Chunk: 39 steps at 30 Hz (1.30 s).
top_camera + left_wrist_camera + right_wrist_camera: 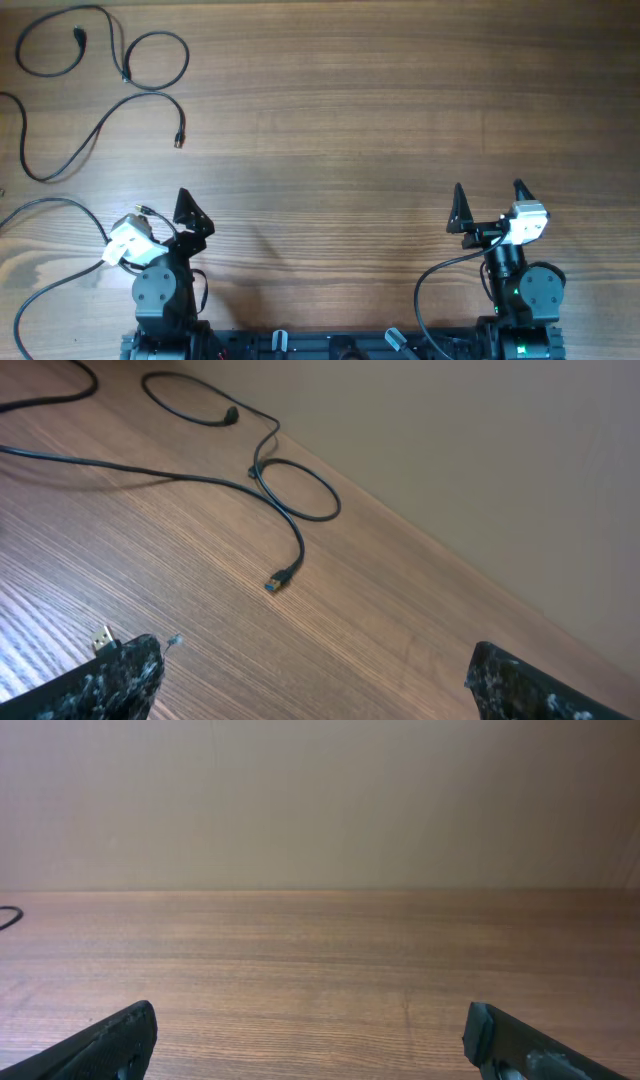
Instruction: Untangle cables
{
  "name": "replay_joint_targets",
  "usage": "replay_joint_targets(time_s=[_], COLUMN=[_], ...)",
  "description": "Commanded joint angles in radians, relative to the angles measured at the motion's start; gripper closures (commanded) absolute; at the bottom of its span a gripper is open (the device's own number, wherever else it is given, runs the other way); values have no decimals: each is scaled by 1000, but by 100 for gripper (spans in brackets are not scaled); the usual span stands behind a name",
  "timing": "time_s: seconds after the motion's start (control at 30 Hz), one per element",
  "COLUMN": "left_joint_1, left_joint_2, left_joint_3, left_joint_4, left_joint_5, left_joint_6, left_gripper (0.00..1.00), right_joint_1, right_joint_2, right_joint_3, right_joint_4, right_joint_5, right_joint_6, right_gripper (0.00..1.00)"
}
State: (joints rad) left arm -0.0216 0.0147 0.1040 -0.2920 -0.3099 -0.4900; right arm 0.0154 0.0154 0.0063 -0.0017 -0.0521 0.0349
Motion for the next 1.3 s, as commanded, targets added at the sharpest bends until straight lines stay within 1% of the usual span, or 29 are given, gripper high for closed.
replay_joint_targets(time_s=[0.0,0.2,0.43,0.67,0.83,1.0,1.13,1.27], left_joint_1=[-2,-2,-2,-2,-5,-2,-1,-1], left_joint_2=[-12,-12,-12,-12,-12,-12,-12,-12], left_joint_3=[-18,-57,-98,-98,-98,-98,-98,-98], left_joint_4=[29,150,246,245,245,244,245,245], left_joint_5=[-41,-43,-43,-43,-43,-40,-39,-37], left_joint_6=[16,16,16,18,147,158,267,300], left_gripper=[0,0,0,0,0,0,0,0], right_joint_1=[5,5,5,5,5,5,5,5], right_joint_2=[-12,-12,-12,-12,-12,-12,-12,-11], right_joint_3=[-1,-1,-1,-1,-1,-1,-1,-1], right_joint_4=[2,2,2,2,2,2,2,2], right_joint_5=[-9,-9,-9,-9,-9,-9,-9,-9], right_joint_6=[-8,-8,-8,-8,-8,-8,-8,-8], right_gripper=[0,0,0,0,0,0,0,0])
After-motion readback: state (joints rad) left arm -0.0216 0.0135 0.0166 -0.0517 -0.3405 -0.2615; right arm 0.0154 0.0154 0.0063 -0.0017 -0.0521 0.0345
